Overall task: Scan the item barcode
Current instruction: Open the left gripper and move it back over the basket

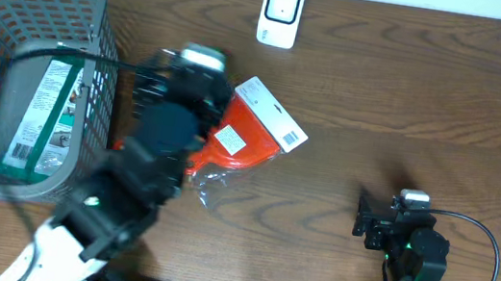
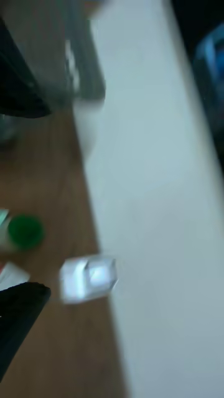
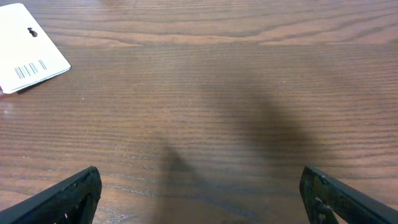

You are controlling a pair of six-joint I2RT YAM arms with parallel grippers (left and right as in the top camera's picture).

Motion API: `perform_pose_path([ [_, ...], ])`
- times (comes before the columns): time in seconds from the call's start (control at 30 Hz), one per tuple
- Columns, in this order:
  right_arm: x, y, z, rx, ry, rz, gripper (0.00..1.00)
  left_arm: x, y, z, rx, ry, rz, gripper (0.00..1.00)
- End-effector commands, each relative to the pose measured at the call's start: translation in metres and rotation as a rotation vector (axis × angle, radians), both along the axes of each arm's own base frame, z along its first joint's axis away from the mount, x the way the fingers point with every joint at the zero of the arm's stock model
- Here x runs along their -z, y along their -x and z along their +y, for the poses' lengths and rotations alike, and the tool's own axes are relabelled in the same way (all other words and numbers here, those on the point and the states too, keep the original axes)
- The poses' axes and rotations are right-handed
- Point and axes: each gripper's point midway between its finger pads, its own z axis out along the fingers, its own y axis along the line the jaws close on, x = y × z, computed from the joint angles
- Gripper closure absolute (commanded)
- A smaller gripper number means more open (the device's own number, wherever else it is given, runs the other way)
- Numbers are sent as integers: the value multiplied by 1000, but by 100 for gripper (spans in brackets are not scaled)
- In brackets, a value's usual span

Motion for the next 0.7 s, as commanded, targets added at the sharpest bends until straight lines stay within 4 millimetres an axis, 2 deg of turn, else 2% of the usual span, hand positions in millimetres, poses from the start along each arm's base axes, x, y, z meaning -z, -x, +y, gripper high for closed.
perform_pose_path([
  [0.0,0,0,1,4,-9,-1,1,-48,7,56,-180,19,-105,16],
  [0.07,0,0,1,4,-9,2,1,-69,12,88,-266,24,-148,16],
  [0.13,0,0,1,5,-9,2,1,-80,14,121,-374,-5,-166,16],
  [0.17,0,0,1,4,-9,2,1,-79,14,138,-435,-15,-162,16],
  [0.23,0,0,1,4,-9,2,1,-62,8,180,-580,-50,-95,16],
  [0.27,0,0,1,4,-9,1,1,-55,6,189,-609,-53,-73,16],
  [0.37,0,0,1,5,-9,1,1,-11,-2,237,-764,-48,76,16],
  [0.47,0,0,1,4,-9,2,1,41,-10,273,-835,21,233,16],
  [0.57,1,0,1,4,-8,2,1,100,-28,281,-721,133,413,16],
  [0.67,2,1,1,5,-8,8,1,151,-34,289,-692,228,564,16],
])
